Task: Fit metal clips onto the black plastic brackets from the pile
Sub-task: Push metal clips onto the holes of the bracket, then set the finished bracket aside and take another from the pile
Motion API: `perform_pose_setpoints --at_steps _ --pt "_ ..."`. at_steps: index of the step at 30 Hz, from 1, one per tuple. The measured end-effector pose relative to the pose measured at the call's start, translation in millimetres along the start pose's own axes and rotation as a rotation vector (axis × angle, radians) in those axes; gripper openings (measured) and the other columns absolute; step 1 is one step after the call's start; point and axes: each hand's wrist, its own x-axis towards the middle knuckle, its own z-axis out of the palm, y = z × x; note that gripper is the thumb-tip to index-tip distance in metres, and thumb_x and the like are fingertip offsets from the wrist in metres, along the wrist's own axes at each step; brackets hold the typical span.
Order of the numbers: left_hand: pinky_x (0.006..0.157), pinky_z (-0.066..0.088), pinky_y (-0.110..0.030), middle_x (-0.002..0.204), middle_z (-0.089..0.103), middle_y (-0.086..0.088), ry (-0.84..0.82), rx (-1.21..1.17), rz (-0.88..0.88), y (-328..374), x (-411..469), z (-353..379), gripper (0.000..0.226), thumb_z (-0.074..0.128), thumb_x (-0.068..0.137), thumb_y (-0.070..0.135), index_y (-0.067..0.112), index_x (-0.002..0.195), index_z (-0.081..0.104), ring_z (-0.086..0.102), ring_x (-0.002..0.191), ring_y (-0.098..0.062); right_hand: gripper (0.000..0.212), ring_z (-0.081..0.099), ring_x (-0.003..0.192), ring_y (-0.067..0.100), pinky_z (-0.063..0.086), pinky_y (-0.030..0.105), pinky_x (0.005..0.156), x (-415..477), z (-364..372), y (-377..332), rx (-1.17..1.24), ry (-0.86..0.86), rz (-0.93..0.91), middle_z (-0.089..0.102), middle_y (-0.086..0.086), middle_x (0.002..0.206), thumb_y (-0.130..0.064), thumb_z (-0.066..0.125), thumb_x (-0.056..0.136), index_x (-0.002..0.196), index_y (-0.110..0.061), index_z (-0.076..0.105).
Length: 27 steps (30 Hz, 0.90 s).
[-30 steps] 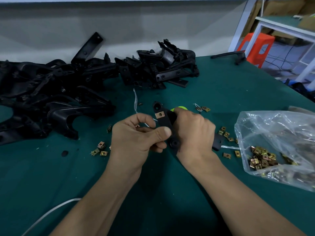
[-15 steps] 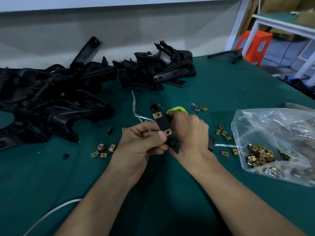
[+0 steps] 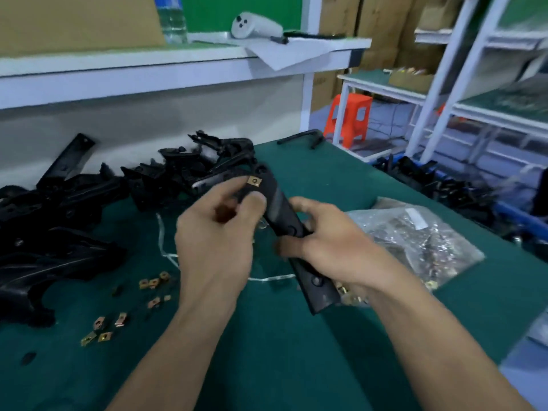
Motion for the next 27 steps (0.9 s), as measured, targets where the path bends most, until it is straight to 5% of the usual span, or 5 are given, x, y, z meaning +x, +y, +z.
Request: perform_pose_setpoints --at_steps 12,16,19,24,27 --pt "0.05 0.048 -0.024 0.058 0.07 0.01 -0.891 0.28 -0.076 10 -89 206 0.029 0.073 0.059 0.026 0.046 0.08 0.077 0.06 0.049 -0.011 0.016 0.066 0.064 0.022 0.051 0.025 0.051 -185 -136 92 0.657 0.43 0.425 0.068 0.016 0.078 -0.009 0.061 0.093 0.09 -0.008 0.077" --pt "0.065 0.059 -0.028 0.083 0.076 0.0 -0.945 0.01 -0.443 14 -81 284 0.047 0.085 0.075 0.014 0.018 0.12 0.071 0.071 0.079 -0.014 0.026 0.067 0.058 0.019 0.048 0.021 0.044 -156 -220 111 0.784 0.681 0.506 0.071 0.016 0.081 -0.02 0.059 0.097 0.111 0.001 0.066" --pt "0.093 0.058 -0.048 0.136 0.054 -0.006 -0.934 -0.204 -0.726 31 -62 314 0.022 0.079 0.088 0.023 0.017 0.102 0.062 0.053 0.128 -0.03 0.053 0.064 0.092 0.032 0.057 0.041 0.083 -114 -290 131 0.897 0.815 0.521 0.063 0.018 0.119 -0.051 0.051 0.1 0.128 -0.006 0.051" --pt "0.094 0.056 -0.039 0.135 0.054 0.005 -0.751 -0.123 -0.507 19 -32 279 0.06 0.079 0.086 0.03 0.022 0.138 0.051 0.06 0.093 -0.01 0.025 0.041 0.061 0.025 0.035 0.035 0.059 -77 -280 174 0.374 1.034 0.726 0.053 0.011 0.076 -0.03 0.059 0.096 0.101 -0.006 0.061" --pt "0.081 0.061 -0.03 0.114 0.07 0.005 -0.564 -0.186 -0.382 5 -2 228 0.04 0.074 0.089 0.018 0.019 0.128 0.065 0.071 0.093 -0.012 0.015 0.058 0.064 0.02 0.041 0.028 0.057 -44 -232 161 0.097 1.019 0.557 0.068 0.001 0.073 -0.018 0.065 0.082 0.068 -0.017 0.07"
